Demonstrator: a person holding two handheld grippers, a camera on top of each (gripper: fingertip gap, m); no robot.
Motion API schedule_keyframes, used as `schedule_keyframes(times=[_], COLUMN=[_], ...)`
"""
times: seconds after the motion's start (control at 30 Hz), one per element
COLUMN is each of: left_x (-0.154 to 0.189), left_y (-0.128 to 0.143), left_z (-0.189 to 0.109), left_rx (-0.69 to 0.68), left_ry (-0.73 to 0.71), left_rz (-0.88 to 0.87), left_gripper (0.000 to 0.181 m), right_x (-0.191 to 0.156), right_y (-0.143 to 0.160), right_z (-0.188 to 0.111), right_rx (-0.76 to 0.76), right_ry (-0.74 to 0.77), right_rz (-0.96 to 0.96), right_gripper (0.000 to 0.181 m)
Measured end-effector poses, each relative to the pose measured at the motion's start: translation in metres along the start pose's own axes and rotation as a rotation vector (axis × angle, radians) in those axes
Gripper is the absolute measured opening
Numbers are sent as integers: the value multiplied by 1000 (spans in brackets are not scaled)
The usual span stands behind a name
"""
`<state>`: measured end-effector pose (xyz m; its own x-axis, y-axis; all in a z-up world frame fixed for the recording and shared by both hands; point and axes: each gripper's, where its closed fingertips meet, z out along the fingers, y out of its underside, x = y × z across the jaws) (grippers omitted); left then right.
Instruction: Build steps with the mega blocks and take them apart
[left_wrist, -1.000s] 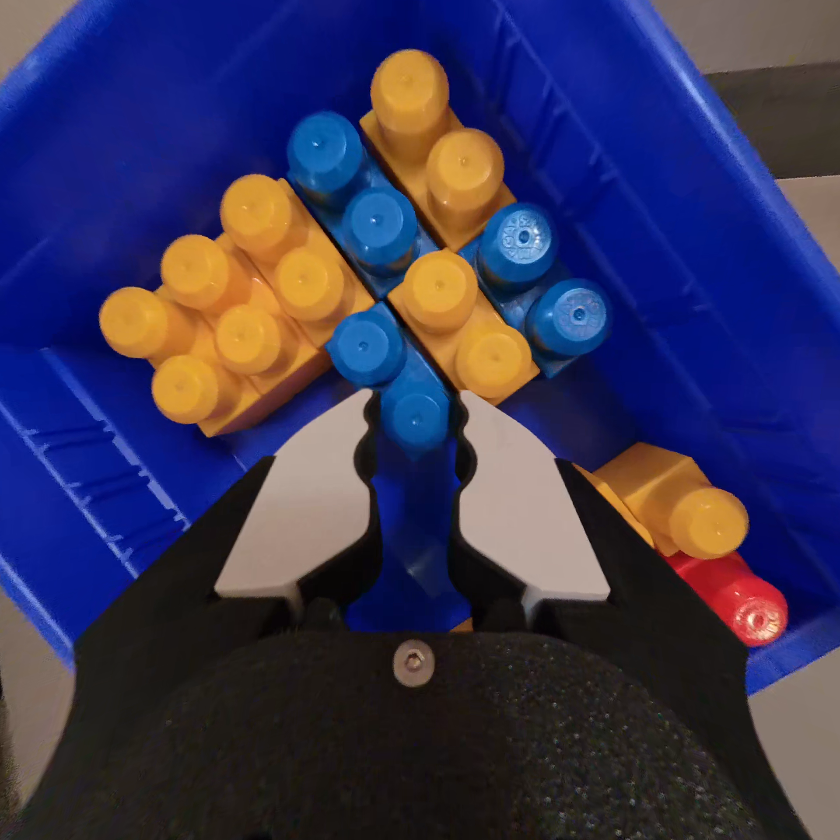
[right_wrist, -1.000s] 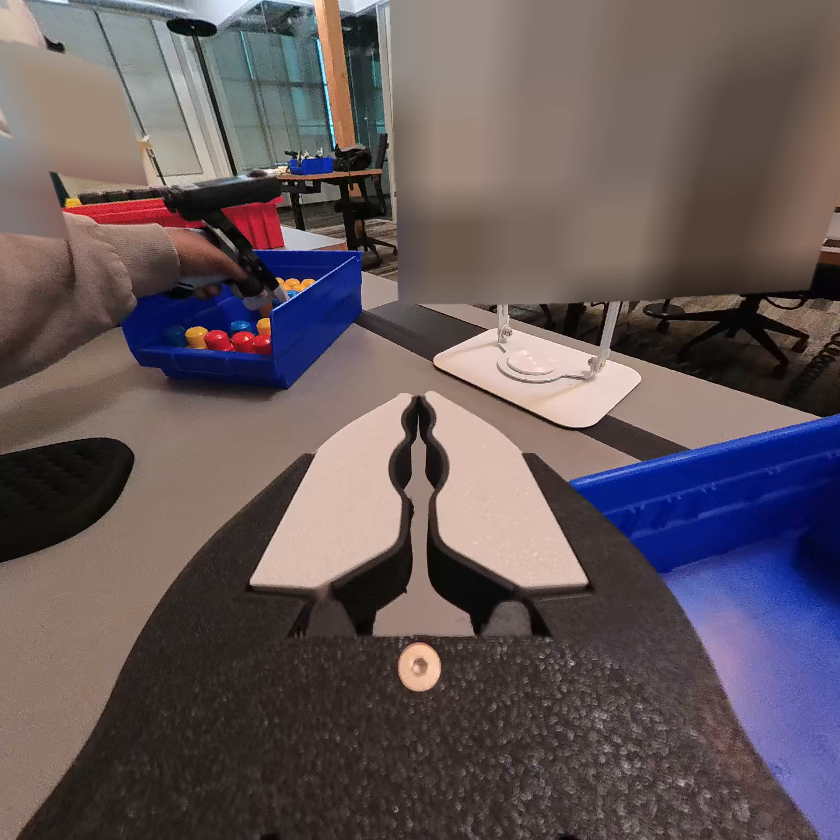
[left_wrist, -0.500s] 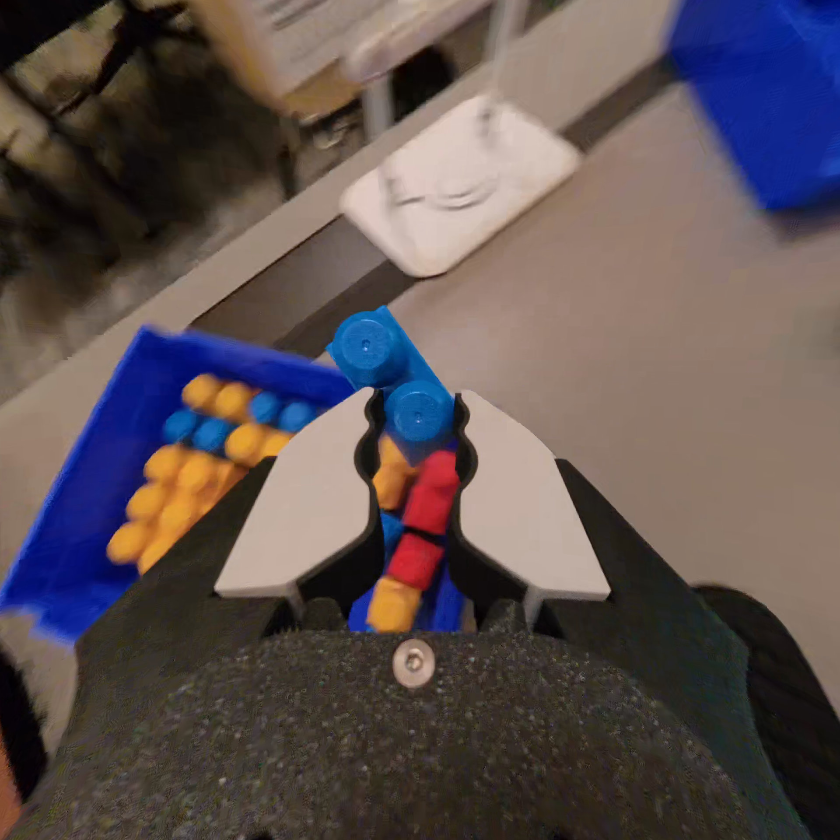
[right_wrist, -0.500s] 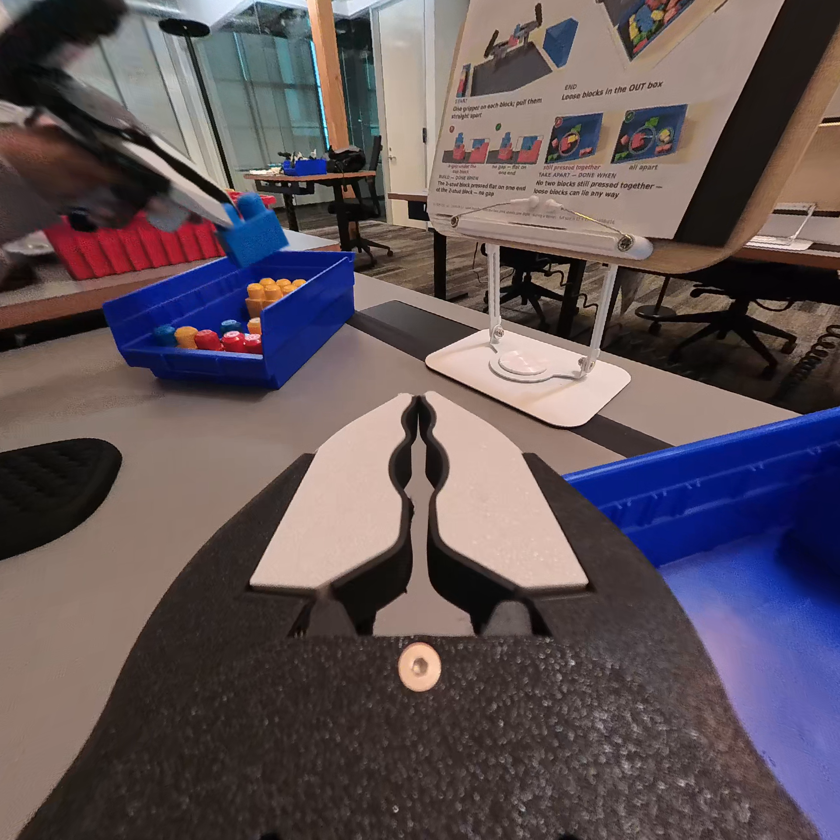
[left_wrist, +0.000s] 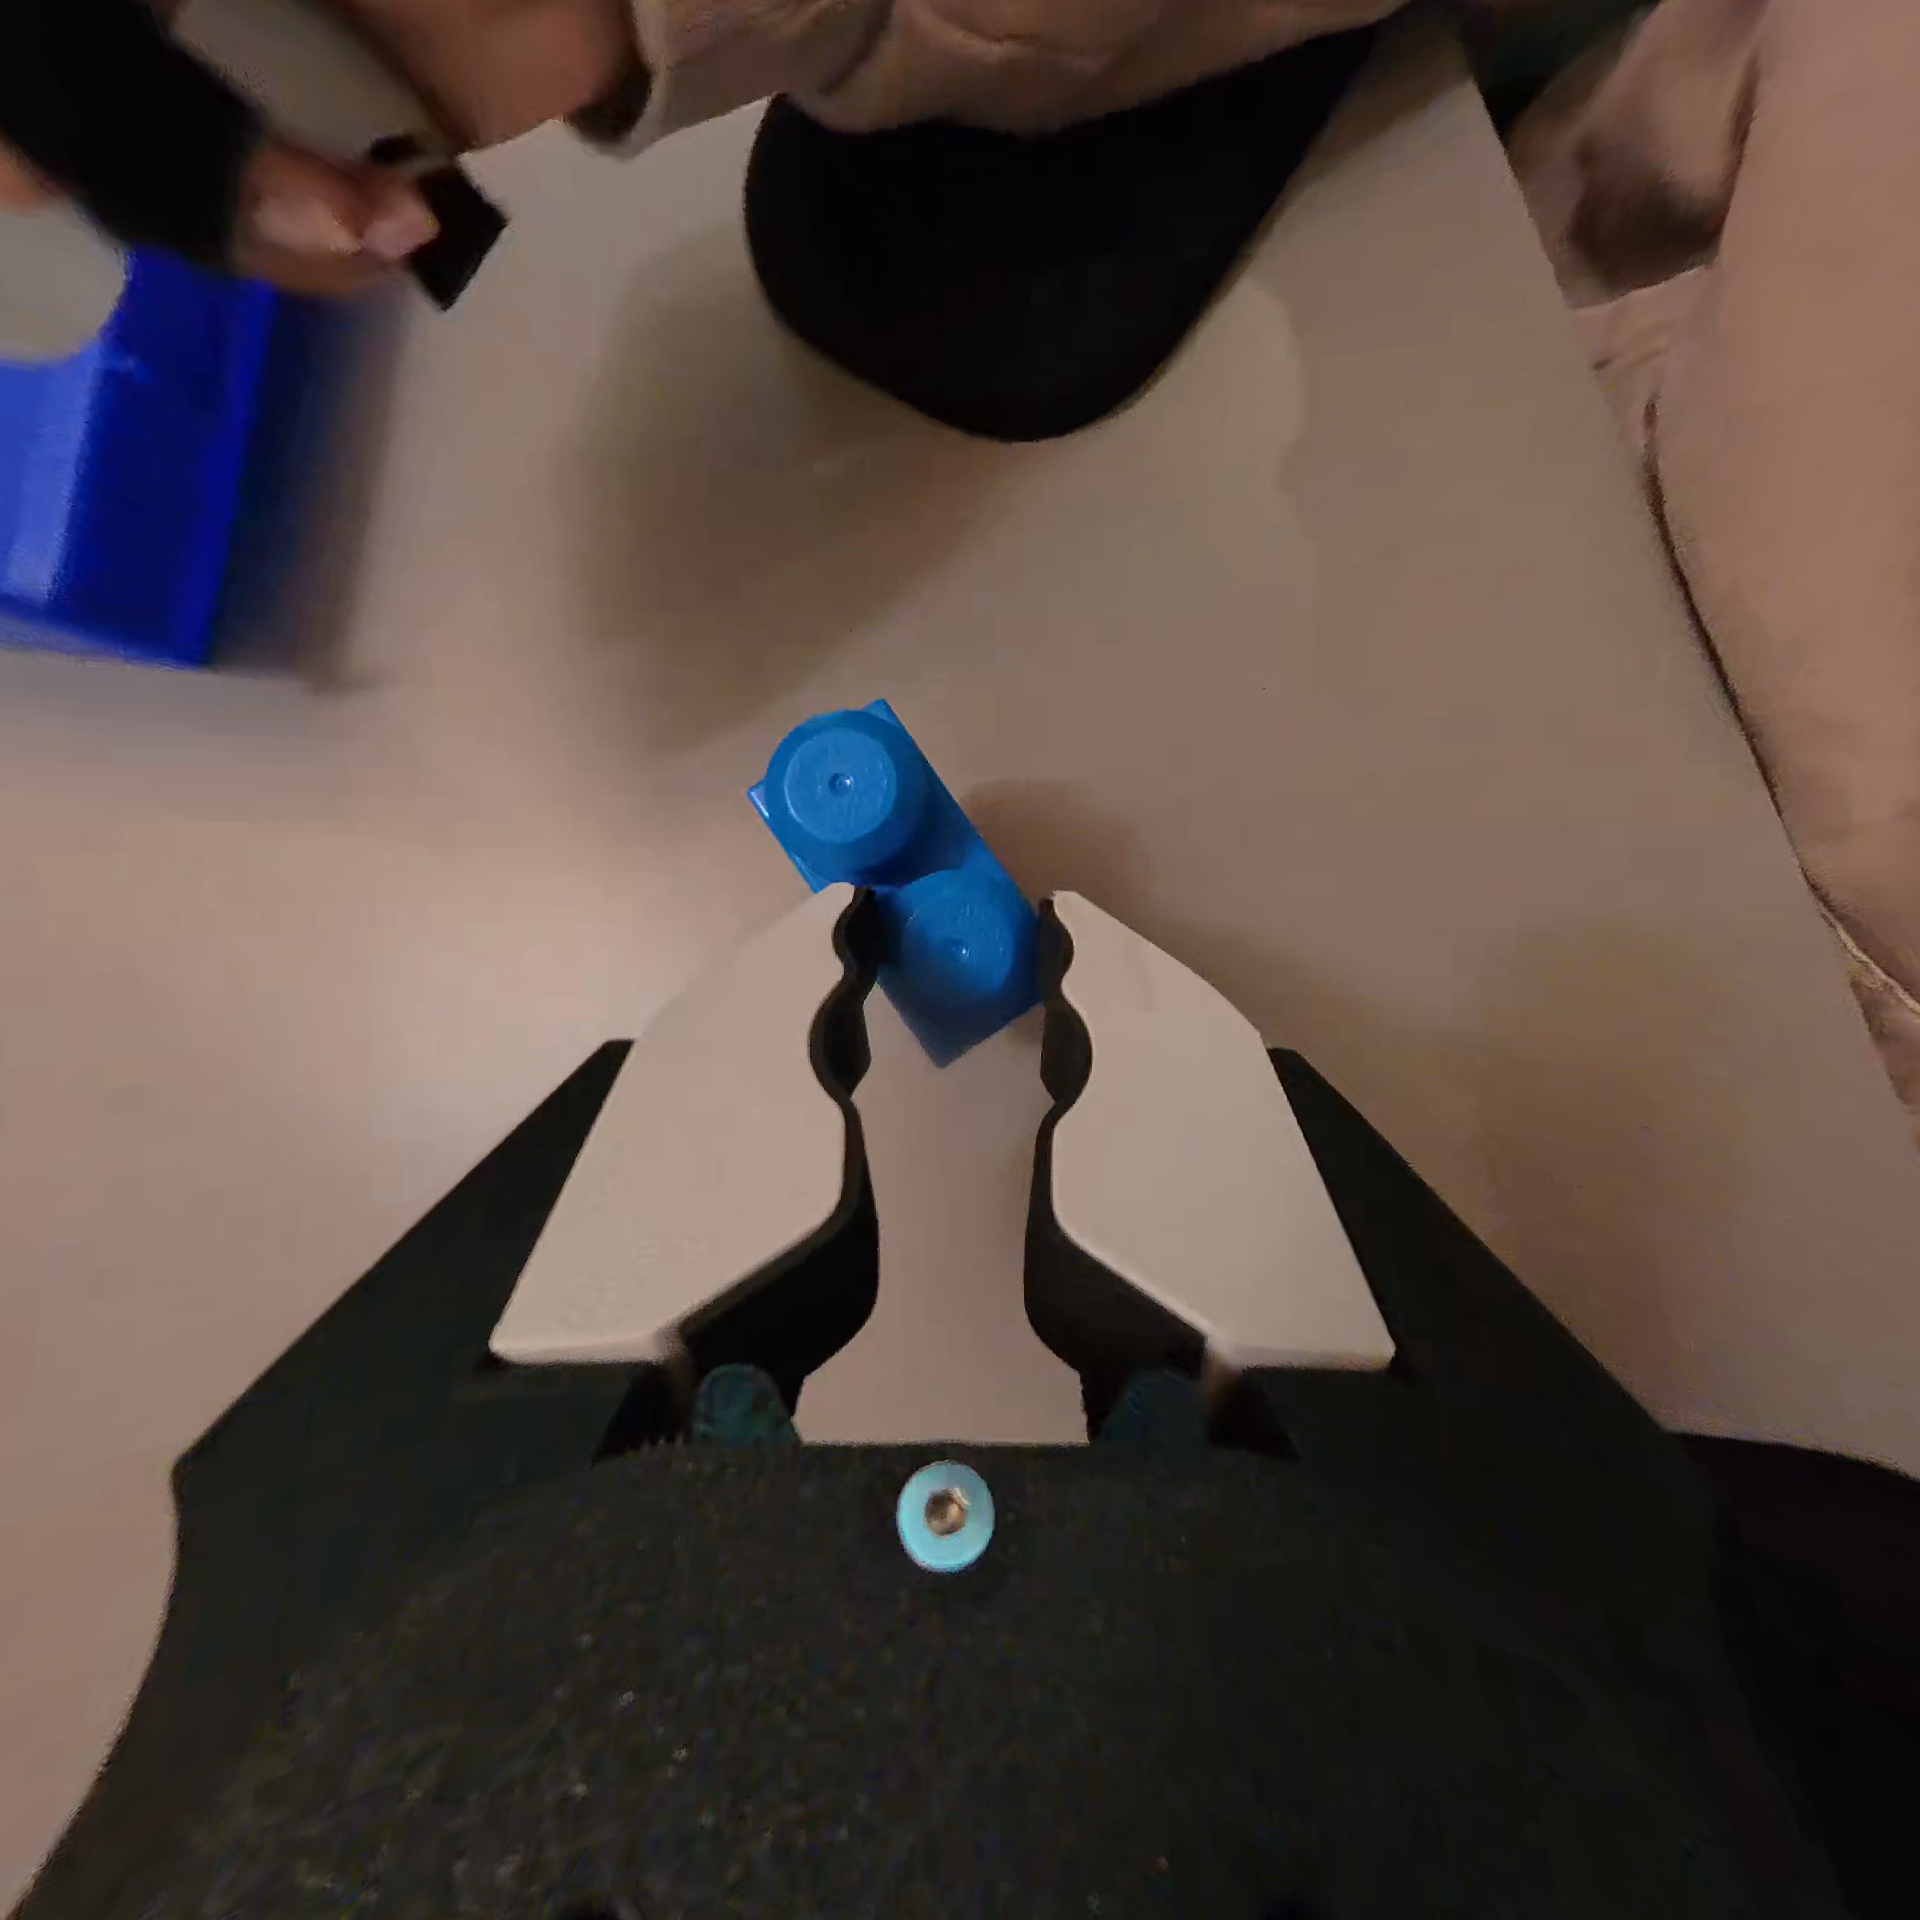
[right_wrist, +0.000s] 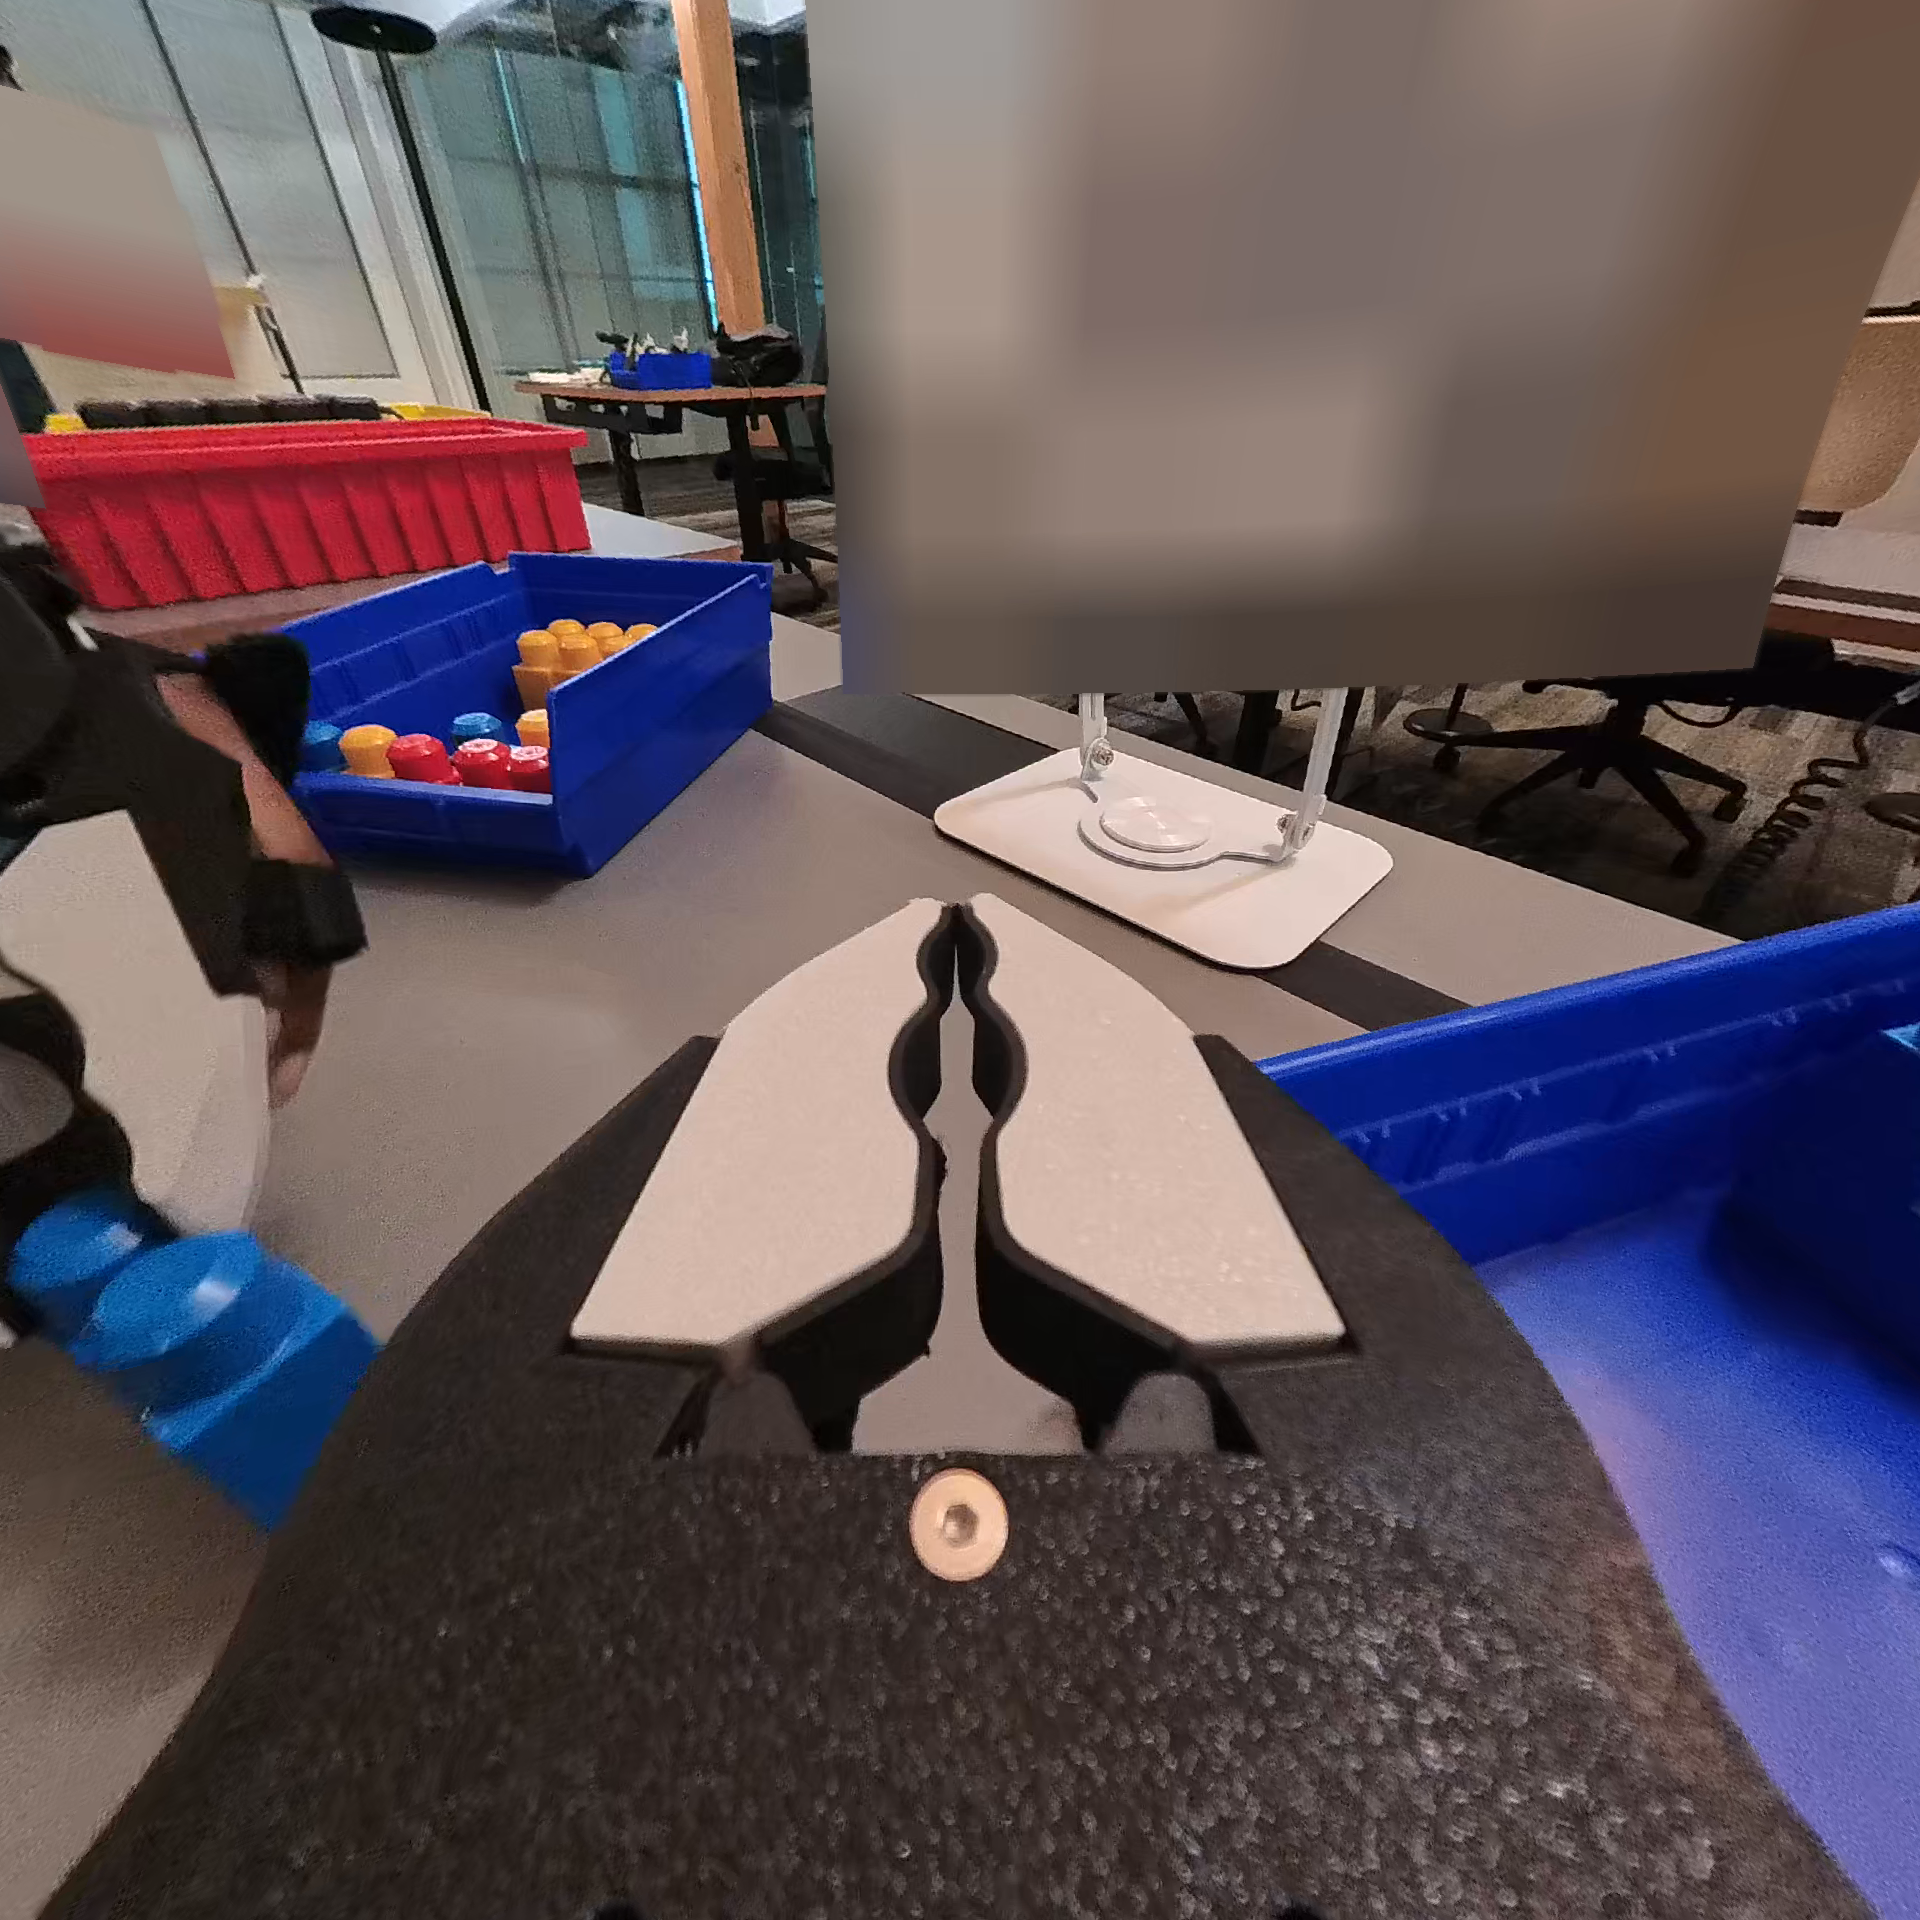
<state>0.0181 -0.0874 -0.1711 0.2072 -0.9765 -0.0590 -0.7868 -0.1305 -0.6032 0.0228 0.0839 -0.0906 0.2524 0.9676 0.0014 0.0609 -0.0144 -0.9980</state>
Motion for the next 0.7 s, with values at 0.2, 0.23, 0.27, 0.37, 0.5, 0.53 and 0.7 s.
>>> schedule_keyframes(times=[0.2, 0.23, 0.27, 0.37, 0.5, 0.53, 0.7], left_x=[13, 16, 18, 20, 21, 19, -5], left_y=[-10, -10, -9, 0, 0, 0, -7], left_z=[22, 24, 25, 31, 34, 34, -4], left_rx=[14, 24, 29, 15, 39, 36, 92], left_ry=[154, 180, 200, 230, 209, 190, -18], left_rz=[128, 140, 150, 164, 172, 171, 70], left_gripper=[29, 29, 29, 30, 30, 36, 43], right_x=[0, 0, 0, -1, -2, -2, -3], right_y=[1, 1, 1, 2, 4, 4, 4], right_z=[0, 0, 0, 0, 1, 1, 1], right_rx=[-5, -5, -4, -6, -12, -12, -13], right_ry=[-1, -1, -2, -6, -10, -12, -19], right_rz=[-12, -13, -14, -16, -18, -17, -16], right_gripper=[0, 0, 0, 0, 0, 0, 0])
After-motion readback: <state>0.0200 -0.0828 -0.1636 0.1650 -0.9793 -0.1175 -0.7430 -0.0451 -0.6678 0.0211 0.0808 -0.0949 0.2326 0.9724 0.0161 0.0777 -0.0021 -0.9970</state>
